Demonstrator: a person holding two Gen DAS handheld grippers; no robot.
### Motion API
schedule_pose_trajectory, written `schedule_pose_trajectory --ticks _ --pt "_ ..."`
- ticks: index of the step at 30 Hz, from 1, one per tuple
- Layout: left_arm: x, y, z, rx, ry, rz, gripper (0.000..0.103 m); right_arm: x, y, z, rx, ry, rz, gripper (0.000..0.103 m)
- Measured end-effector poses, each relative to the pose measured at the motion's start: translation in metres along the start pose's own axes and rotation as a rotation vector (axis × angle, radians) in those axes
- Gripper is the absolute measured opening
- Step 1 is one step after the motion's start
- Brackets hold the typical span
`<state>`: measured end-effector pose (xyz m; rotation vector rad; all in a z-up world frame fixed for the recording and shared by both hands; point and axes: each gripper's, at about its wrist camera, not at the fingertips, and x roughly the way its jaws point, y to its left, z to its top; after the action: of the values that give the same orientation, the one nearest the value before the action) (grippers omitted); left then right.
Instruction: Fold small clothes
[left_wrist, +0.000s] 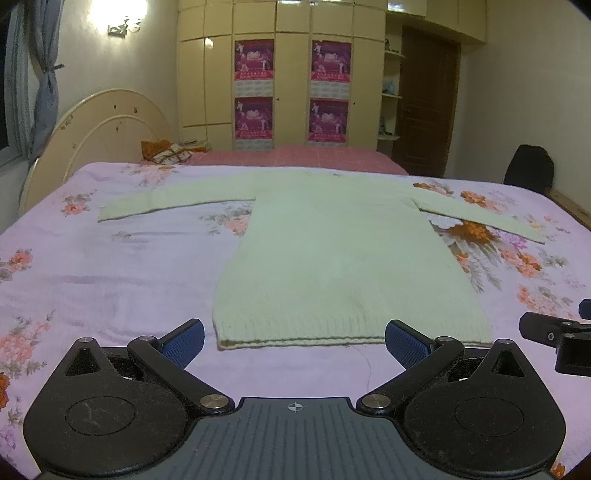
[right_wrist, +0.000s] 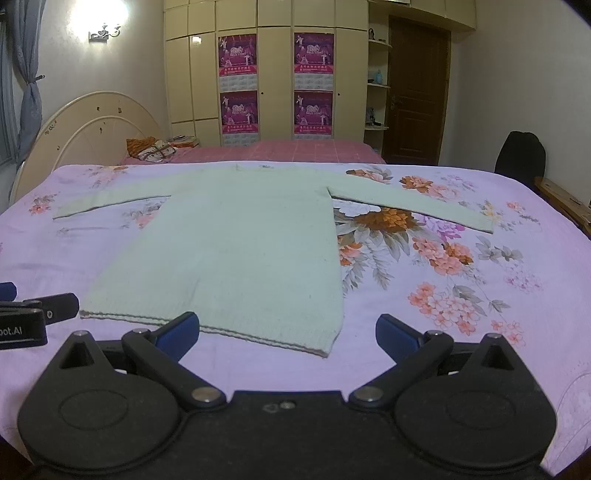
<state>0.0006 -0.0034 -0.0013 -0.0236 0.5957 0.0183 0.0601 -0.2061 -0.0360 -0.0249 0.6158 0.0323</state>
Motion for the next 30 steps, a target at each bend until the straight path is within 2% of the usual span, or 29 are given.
schedule_pose_trajectory --ticks 7,30 --pt "-0.0026 0.0018 0.0036 0.001 -0.020 -0.029 0.103 0.0007 0.0002 0.0000 -0.004 -0.003 -0.002 0.102" --pt "-0.0060 0.0001 0.0003 0.002 -0.015 -0.014 0.103 -0.0039 0.0021 0.0010 -0.014 -0.011 0.016 0.102"
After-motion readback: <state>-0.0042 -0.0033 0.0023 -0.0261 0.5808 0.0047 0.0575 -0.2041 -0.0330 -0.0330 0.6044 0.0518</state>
